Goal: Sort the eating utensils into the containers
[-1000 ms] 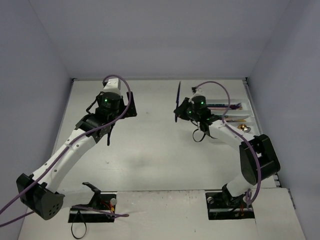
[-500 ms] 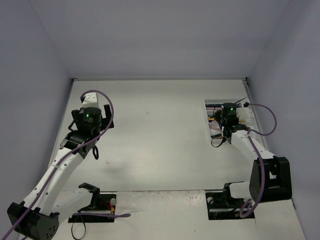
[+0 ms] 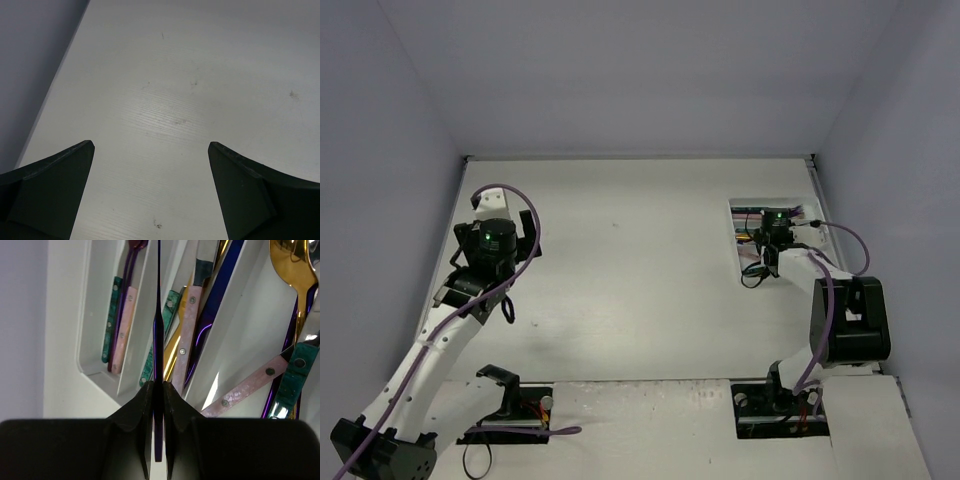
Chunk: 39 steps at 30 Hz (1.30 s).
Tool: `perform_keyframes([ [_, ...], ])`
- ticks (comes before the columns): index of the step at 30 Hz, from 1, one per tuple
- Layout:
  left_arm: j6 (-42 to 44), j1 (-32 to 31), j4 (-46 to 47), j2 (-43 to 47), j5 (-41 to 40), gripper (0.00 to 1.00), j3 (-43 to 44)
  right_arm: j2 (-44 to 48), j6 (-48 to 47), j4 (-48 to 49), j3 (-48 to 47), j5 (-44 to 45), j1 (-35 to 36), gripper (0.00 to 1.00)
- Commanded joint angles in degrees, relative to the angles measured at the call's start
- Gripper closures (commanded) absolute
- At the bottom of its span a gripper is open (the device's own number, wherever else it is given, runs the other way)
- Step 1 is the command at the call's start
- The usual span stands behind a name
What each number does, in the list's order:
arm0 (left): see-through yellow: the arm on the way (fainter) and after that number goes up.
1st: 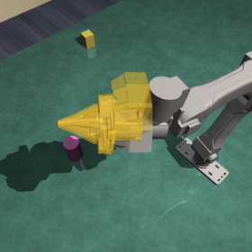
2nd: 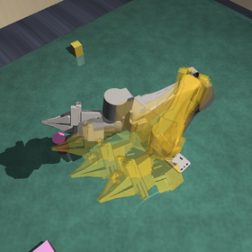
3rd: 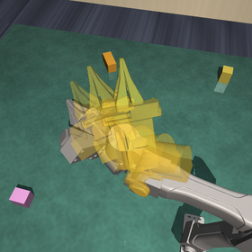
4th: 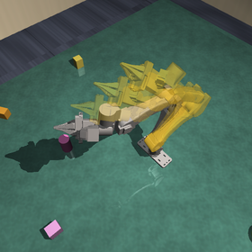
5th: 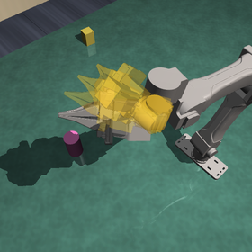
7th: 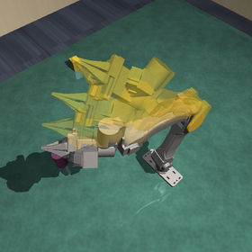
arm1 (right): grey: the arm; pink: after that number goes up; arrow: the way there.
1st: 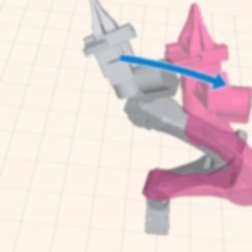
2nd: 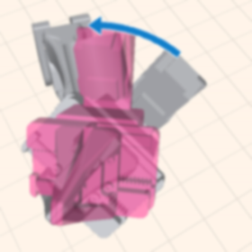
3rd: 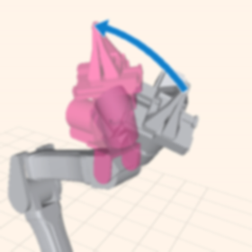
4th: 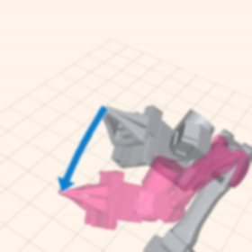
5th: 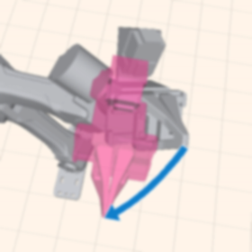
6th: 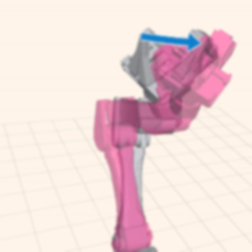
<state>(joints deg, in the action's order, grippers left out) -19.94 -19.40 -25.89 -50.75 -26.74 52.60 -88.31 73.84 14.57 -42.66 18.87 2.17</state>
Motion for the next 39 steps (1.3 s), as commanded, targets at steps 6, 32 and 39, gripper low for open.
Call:
perform_keyframes([
  [6,-0.4,0.7,2.6,0.8,-0.9,0.03,0.5,-5.1,6.1,2.9,-6.3,3.2,-0.3,1.0],
  [32,-0.4,1.0,2.8,1.1,0.0,0.03,0.2,8.3,-17.4,1.9,-8.1,-1.5,0.2,0.35],
  [39,0.8,1.0,3.5,1.1,1.1,0.03,0.1,23.5,-41.5,-4.3,-7.9,-6.7,0.1,0.19],
])
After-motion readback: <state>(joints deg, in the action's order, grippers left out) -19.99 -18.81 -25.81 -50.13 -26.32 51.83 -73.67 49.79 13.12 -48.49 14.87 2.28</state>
